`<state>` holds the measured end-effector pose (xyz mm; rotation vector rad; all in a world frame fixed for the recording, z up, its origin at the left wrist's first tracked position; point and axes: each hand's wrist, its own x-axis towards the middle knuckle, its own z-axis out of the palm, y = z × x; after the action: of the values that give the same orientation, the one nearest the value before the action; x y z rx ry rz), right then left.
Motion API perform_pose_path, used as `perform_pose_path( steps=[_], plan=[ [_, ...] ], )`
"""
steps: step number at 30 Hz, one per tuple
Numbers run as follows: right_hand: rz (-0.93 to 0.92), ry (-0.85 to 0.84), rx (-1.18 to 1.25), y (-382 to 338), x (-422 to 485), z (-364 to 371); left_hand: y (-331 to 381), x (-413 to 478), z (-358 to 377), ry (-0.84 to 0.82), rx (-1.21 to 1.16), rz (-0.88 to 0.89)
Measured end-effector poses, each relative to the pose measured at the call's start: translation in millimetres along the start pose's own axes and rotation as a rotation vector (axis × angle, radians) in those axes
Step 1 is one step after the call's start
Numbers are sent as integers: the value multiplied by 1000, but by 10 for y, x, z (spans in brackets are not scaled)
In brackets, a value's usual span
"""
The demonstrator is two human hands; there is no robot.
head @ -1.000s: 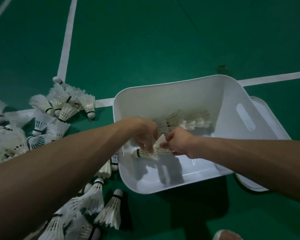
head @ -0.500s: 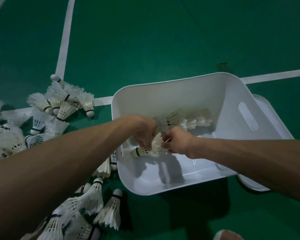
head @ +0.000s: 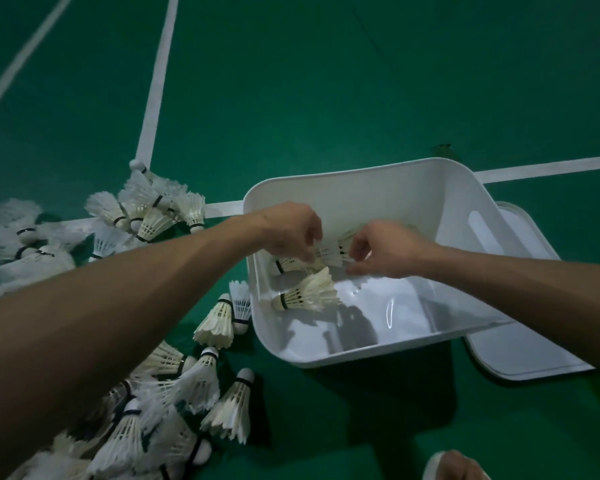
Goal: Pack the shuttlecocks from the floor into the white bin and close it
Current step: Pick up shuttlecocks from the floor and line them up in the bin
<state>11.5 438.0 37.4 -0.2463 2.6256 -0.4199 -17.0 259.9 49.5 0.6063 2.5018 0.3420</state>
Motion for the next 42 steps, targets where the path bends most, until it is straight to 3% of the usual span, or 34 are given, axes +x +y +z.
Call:
perform_pose_path(
  steps=[8,19,26,32,42],
  plan=[
    [-159,162,-40,-365,-204,-413,-146,-679,-392,354,-63,11],
    [-451,247,18,-1610,-312,-269,-1192,-1402,70,182,-166,-274],
    [-517,90,-140,-2089,-53,186,-1715,-1620,356,291,-156,-351],
    [-433,-131,-243,-2135,255,523,-1788,-1693,699,32,-105,-228],
    [-280,-278,-392,-1966,477,692,-1625,-1549,713,230,-116,-67]
  ],
)
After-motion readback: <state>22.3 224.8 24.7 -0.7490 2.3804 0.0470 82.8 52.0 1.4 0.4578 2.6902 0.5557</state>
